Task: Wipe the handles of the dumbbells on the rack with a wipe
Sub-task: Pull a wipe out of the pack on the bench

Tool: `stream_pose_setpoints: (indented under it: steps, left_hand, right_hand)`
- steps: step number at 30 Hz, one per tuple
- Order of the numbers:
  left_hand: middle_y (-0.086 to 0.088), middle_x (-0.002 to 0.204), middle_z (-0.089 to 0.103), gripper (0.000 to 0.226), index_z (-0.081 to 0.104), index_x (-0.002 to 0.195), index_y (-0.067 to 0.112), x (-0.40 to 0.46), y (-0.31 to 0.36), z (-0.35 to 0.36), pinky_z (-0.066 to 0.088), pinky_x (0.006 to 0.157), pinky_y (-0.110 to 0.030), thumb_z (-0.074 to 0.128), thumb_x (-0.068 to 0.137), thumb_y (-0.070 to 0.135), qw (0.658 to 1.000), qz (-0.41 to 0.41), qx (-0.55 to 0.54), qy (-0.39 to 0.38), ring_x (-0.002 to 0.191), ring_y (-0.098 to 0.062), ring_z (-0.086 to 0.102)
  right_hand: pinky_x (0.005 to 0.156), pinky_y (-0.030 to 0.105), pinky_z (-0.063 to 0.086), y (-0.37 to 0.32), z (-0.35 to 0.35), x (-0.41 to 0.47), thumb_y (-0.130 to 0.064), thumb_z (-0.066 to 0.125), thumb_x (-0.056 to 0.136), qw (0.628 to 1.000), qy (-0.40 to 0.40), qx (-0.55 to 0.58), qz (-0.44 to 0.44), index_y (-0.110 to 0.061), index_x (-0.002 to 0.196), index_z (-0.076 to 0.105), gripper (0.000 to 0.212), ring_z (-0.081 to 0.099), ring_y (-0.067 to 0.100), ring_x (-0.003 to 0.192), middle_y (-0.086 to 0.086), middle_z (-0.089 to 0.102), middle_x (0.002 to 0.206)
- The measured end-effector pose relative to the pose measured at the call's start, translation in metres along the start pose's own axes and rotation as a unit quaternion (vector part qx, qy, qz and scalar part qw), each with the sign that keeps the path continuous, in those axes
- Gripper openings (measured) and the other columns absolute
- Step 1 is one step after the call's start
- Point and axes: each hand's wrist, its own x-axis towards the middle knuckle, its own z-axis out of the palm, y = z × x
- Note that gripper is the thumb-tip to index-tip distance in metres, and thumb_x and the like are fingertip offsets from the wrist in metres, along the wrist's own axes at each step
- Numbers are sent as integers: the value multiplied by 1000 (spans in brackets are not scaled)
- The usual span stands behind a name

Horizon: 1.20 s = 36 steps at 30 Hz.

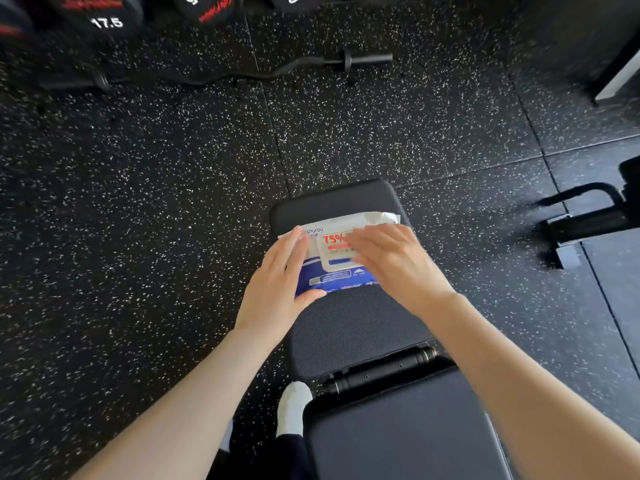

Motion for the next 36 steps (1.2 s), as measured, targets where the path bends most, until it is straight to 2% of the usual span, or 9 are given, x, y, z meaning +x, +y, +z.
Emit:
stream_pose_setpoints:
  steps: [3, 6, 13, 16, 20, 26, 31, 34, 36]
  left_hand:
    - [-6, 156, 26, 86, 31, 147, 9, 1, 0, 0, 43, 105, -41, 70, 80, 45, 1000, -2, -5, -7, 140, -24, 31]
    - [-7, 156, 26, 88, 29, 148, 8, -1, 1, 1, 45, 103, -42, 70, 80, 45, 1000, -6, -4, -9, 141, -24, 31]
    - [-9, 155, 30, 89, 29, 147, 7, 0, 0, -6, 40, 103, -44, 61, 80, 55, 997, 5, 71, -16, 139, -27, 35]
    - [-10, 156, 27, 87, 27, 149, 5, 0, 1, -5, 36, 107, -43, 46, 85, 61, 997, 6, 72, -18, 140, -27, 33]
    - [-10, 156, 27, 81, 29, 148, 5, 2, 7, -10, 35, 108, -42, 40, 88, 58, 998, -5, 67, -20, 140, -27, 34]
    - [-5, 160, 16, 77, 23, 149, 11, 7, 10, -15, 27, 113, -40, 48, 90, 54, 997, -13, 53, -53, 144, -23, 24]
    - [-1, 161, 7, 76, 17, 151, 15, 7, 11, -15, 24, 114, -38, 48, 93, 51, 997, -24, 28, -67, 147, -19, 13]
    - [1, 161, 4, 76, 15, 152, 16, 6, 11, -15, 23, 114, -38, 49, 93, 50, 997, -28, 10, -68, 148, -17, 9]
    - [1, 161, 4, 76, 15, 152, 16, 6, 11, -16, 23, 114, -37, 50, 93, 50, 997, -28, 5, -68, 148, -17, 8]
  right_hand:
    - [77, 39, 48, 4, -21, 23, -31, 46, 95, 992, -20, 108, 58, -12, 97, 71, 31, 62, 28, 82, 4, 71, 88]
    - [78, 36, 48, 5, -28, 52, -34, 52, 94, 962, -15, 203, 183, -13, 99, 66, 26, 61, 22, 87, 2, 69, 96]
    - [86, 37, 36, 10, 10, 83, -20, 46, 97, 955, -9, 139, 263, -13, 105, 67, 24, 50, 29, 104, 8, 62, 107]
    - [96, 37, 28, 7, 18, 75, -22, 44, 98, 961, -21, 114, 252, -19, 127, 57, 32, 43, 27, 119, 5, 56, 126]
    - [105, 45, 24, 1, 7, 48, -20, 53, 93, 975, 61, 69, 204, -16, 136, 47, 43, 39, 26, 129, 9, 48, 137]
    - [92, 41, 31, -12, -10, 3, -8, 67, 79, 975, 157, 18, 156, -11, 112, 62, 34, 44, 24, 108, 11, 57, 115]
    - [80, 34, 31, -26, -11, -3, -3, 64, 80, 972, 192, 21, 131, -11, 94, 57, 17, 46, 23, 91, 7, 56, 98]
    - [70, 35, 36, -33, -7, -10, 4, 60, 81, 975, 185, 46, 117, -10, 79, 59, 14, 52, 27, 74, 4, 58, 79]
    - [68, 36, 38, -33, -1, -14, 4, 60, 81, 978, 162, 57, 116, -10, 80, 62, 15, 53, 26, 73, 2, 58, 78]
